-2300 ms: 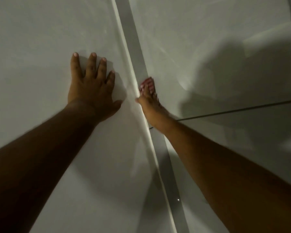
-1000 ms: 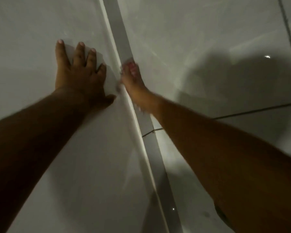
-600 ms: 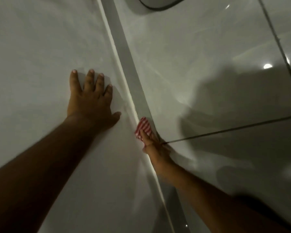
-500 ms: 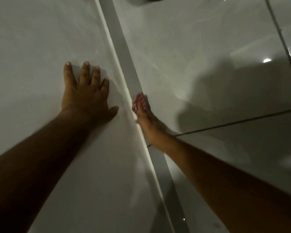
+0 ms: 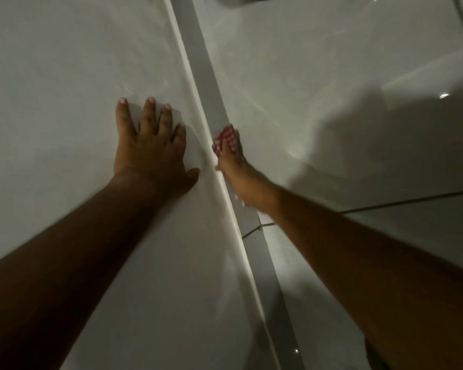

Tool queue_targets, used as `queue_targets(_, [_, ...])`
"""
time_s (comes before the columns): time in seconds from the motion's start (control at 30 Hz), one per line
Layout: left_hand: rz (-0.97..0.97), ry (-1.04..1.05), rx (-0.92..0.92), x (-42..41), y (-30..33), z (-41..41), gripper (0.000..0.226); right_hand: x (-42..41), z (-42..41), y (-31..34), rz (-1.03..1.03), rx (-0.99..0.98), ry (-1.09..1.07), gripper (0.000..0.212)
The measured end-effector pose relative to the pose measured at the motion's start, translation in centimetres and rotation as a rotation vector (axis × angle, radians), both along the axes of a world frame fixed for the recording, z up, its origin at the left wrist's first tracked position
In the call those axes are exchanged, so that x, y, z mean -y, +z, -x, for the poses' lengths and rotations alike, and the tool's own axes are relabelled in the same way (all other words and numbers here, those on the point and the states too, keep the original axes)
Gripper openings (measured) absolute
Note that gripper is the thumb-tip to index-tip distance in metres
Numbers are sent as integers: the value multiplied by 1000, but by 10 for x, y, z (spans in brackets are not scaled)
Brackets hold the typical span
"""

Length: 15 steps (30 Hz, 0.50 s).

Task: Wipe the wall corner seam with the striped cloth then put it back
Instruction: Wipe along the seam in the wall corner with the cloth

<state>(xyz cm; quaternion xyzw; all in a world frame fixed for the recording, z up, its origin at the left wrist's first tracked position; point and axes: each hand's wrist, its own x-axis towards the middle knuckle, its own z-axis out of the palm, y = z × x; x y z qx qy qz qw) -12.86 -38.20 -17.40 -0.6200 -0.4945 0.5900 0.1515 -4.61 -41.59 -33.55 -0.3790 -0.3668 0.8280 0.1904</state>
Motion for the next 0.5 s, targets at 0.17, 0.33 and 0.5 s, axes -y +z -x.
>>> queue_targets(0.17, [18,-1,-4,-1,-4,1,98,20,-9,-8,-86,-59,17,76])
queue_targets(0.33, [33,19,12,-1,-1,-3,96,84,-54,-5,-28,105,178,92])
queue_targets(0.5, [17,14,-6,2,-3,-6,96,-24,7,-8,-114,55,98,98])
